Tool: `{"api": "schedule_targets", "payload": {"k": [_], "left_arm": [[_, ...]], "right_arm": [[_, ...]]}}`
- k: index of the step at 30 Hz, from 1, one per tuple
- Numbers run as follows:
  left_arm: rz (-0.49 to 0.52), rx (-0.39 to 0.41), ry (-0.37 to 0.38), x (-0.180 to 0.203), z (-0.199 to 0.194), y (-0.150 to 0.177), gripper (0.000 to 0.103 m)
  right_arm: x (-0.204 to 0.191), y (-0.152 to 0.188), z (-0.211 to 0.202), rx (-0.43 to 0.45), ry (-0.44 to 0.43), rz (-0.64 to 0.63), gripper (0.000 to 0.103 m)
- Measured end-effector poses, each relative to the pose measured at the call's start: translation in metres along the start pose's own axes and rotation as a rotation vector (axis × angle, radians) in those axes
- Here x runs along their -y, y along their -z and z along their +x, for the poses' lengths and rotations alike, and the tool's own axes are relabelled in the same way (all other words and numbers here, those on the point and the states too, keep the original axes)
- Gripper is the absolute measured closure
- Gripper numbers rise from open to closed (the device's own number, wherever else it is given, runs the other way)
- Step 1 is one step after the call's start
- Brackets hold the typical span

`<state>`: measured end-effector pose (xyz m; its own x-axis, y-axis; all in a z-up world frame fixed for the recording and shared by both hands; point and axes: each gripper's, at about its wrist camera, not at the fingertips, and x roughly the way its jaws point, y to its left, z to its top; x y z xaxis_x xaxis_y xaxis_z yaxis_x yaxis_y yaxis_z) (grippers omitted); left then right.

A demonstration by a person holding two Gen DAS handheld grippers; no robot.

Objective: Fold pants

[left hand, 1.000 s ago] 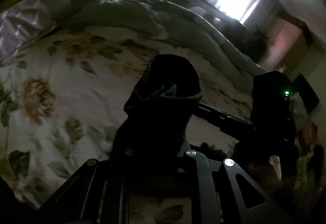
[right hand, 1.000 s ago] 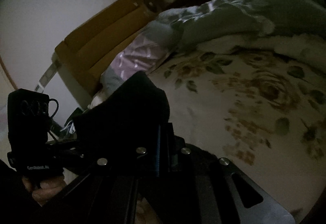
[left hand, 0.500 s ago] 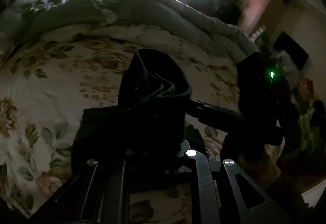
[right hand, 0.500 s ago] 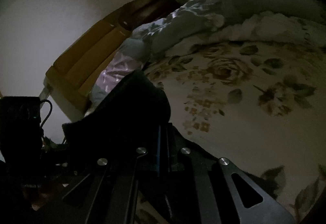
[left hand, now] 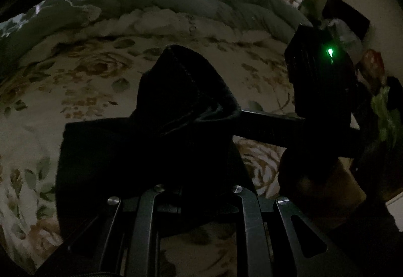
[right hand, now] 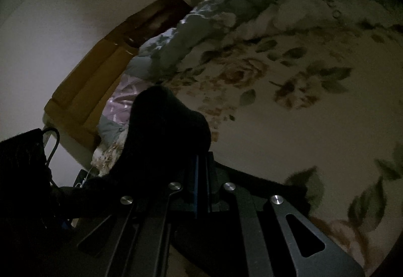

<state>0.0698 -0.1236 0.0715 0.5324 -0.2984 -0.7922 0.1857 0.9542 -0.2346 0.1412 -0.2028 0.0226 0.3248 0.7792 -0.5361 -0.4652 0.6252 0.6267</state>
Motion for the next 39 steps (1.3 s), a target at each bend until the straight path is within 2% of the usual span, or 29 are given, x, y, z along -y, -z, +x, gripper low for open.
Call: {"api": "schedule_targets", "payload": {"k": [3,4,9,12,14,15,16,18,20,25,35,39], "left_arm": [[0.019,-0.030,0.003,0.003,0.014,0.003,0.085],[0.020,-0.043,0.007,0.003,0.018,0.004,0.082],[0.008,-0.088,0.020,-0.004,0.031,0.011,0.074],[0.004,-0.090,0.035,-0.006,0.028,0.012,0.064],[0.004,-0.085,0.056,-0.005,0.022,0.014,0.049],[0.001,-0.078,0.065,-0.006,0.017,0.014,0.047],[-0.002,-0.073,0.071,-0.006,0.012,0.014,0.043],[-0.009,-0.065,0.089,-0.007,0.003,0.015,0.040],[-0.014,-0.056,0.094,-0.010,-0.005,0.016,0.035],[-0.064,-0.031,0.095,-0.030,-0.026,0.018,0.034],[-0.223,-0.011,0.036,-0.092,-0.050,0.021,0.031],[-0.282,-0.017,0.027,-0.116,-0.051,0.022,0.030]], "right_arm": [[0.009,0.006,-0.002,-0.010,0.037,0.021,0.097],[0.012,0.008,-0.004,-0.010,0.045,0.031,0.097],[0.028,0.013,-0.028,0.049,0.122,0.095,0.097],[0.029,0.017,-0.042,0.065,0.178,0.103,0.094],[0.026,0.020,-0.048,0.063,0.203,0.106,0.072],[0.024,0.022,-0.051,0.064,0.214,0.106,0.037],[0.022,0.024,-0.054,0.071,0.227,0.106,0.016],[0.015,0.029,-0.063,0.116,0.235,0.097,0.014],[0.011,0.031,-0.066,0.123,0.240,0.106,0.014],[0.002,0.036,-0.073,0.145,0.242,0.125,0.014],[-0.015,0.039,-0.065,0.124,0.268,0.160,0.014],[-0.023,0.039,-0.057,0.101,0.302,0.185,0.009]]}}
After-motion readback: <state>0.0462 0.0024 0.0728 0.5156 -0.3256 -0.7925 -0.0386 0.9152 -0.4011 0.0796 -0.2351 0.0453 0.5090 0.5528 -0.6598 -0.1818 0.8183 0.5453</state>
